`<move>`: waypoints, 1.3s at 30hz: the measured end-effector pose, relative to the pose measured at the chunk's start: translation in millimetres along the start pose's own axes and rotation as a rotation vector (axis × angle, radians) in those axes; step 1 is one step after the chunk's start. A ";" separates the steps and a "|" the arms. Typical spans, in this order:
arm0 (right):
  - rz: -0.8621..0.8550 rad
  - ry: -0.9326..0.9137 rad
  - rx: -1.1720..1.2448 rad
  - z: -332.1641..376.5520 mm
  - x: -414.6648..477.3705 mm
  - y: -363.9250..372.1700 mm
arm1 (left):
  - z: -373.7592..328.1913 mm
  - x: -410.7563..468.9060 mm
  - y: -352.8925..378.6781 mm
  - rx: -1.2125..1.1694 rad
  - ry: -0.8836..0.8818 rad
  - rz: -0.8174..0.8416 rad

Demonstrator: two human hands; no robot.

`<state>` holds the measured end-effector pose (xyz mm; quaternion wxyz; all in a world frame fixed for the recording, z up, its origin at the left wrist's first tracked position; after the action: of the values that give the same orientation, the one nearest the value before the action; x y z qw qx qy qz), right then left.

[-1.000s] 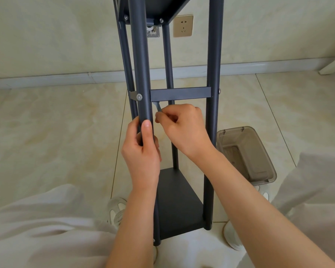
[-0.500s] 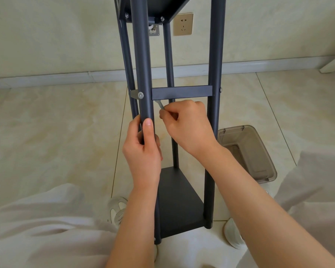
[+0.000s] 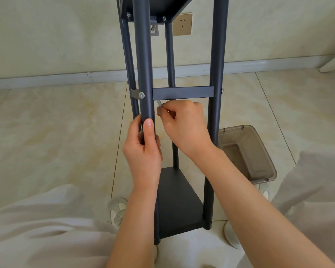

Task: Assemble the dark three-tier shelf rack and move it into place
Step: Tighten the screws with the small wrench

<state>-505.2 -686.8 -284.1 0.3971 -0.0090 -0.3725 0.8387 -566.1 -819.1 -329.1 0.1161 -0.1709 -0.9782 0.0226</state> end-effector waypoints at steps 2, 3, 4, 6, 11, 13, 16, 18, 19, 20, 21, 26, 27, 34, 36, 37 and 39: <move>-0.009 0.003 0.035 -3.3 -1.6 2.0 | -0.1 0.7 0.6 -0.005 -0.004 0.004; -0.017 -0.002 0.052 -4.7 -2.2 2.9 | -0.1 1.0 1.1 -0.012 -0.006 0.008; -0.028 -0.011 0.064 -5.8 -2.9 3.7 | -0.2 1.1 1.8 -0.015 -0.007 0.012; -0.064 -0.042 0.072 -6.2 -4.5 5.2 | -0.5 0.3 2.7 -0.017 -0.005 0.017; -0.158 -0.125 0.086 -5.4 -7.4 9.5 | -2.0 -1.4 4.1 -0.010 -0.001 0.030; -0.202 -0.162 0.109 -5.5 -7.9 9.3 | -2.8 -1.3 4.9 -0.010 0.005 0.037; -0.279 -0.229 0.117 -5.3 -7.0 8.0 | -3.4 -1.8 5.0 -0.017 0.007 0.039; -0.318 -0.257 0.121 -5.0 -3.9 7.7 | -3.1 -1.5 4.9 -0.016 0.007 0.039; -0.336 -0.264 0.121 -5.5 -2.5 7.9 | -3.0 -1.4 4.8 -0.010 0.008 0.038; -0.351 -0.268 0.120 -6.3 -1.2 8.3 | -2.9 -1.2 4.4 -0.005 0.010 0.035; -0.363 -0.268 0.114 -7.1 -0.1 9.3 | -2.8 -0.6 3.8 -0.003 0.011 0.031; -0.343 -0.250 0.094 -7.5 2.5 15.0 | -2.8 0.2 1.8 0.003 0.014 0.019; -0.300 -0.232 0.084 -8.7 2.4 17.5 | -3.1 -0.2 1.6 0.001 0.013 0.018; 0.234 0.099 -0.117 -43.6 -33.7 35.0 | -1.3 3.4 -1.5 0.006 0.008 0.019; 0.278 0.160 -0.203 -43.8 -40.9 16.8 | -0.3 2.6 -1.4 0.003 0.012 0.026; 0.284 0.172 -0.244 -40.1 -42.4 4.8 | 0.1 2.1 -1.0 0.005 0.012 0.032; 0.280 0.162 -0.300 -28.7 -40.3 -22.6 | 2.4 1.4 -1.7 0.013 0.013 0.035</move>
<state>-453.7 -687.0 -301.9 0.2995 -0.1872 -0.4552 0.8173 -568.4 -820.3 -331.0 0.1234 -0.1875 -0.9740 0.0299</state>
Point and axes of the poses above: each hand's wrist, its own x-axis towards the middle knuckle, its own y-axis out of the palm, z = x × y, the point moved 10 cm from there along x, towards the middle knuckle, and after that the axes turned 2 degrees about -x, right-handed, at the moved point
